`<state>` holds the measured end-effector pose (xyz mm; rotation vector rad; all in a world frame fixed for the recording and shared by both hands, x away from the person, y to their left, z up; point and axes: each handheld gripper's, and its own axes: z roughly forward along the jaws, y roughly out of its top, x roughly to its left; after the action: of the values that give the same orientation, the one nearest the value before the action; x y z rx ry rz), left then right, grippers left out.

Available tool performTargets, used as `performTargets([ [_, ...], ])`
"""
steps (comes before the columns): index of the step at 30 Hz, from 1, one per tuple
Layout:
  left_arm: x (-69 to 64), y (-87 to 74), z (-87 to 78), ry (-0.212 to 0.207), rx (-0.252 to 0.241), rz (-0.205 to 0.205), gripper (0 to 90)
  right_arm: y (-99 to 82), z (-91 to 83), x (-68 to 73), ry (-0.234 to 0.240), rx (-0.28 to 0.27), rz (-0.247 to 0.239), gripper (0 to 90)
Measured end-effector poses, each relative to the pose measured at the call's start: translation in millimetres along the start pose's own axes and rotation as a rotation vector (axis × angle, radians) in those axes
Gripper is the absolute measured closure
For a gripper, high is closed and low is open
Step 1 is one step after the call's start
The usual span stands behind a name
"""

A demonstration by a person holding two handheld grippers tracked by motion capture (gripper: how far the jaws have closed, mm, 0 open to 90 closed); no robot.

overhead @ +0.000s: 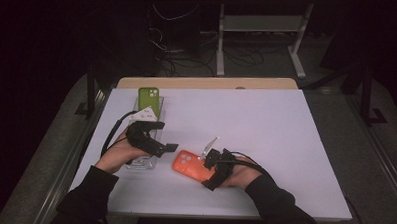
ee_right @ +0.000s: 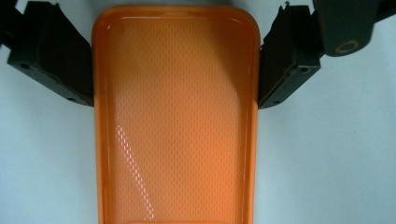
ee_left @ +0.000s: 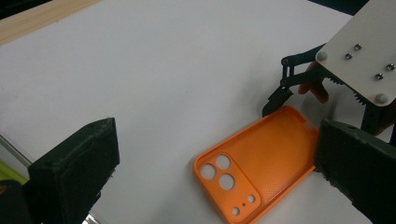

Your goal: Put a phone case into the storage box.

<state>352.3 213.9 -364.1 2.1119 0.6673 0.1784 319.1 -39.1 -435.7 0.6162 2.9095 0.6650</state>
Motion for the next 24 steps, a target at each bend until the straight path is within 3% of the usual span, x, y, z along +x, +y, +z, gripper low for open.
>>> performTargets([
  [10, -1.9, 0.9, 2.3, -0.011, -0.001, 0.007, 0.0, -3.1, -2.8, -3.0, 0.015, -0.023, -0.023, 15.4],
  [14, -3.9, 1.8, 2.6, -0.020, -0.007, 0.009, 0.0, -5.6, -12.9, -9.0, 0.041, -0.076, -0.014, 15.3],
  [21, -7.1, 3.8, 4.1, -0.045, -0.003, 0.043, 0.0, -17.0, -34.3, -24.6, 0.053, -0.089, -0.014, 15.2],
  [24, -10.5, 4.6, 8.1, -0.065, 0.006, 0.083, 0.0, -23.4, -45.4, -33.5, 0.068, -0.085, -0.019, 15.2],
])
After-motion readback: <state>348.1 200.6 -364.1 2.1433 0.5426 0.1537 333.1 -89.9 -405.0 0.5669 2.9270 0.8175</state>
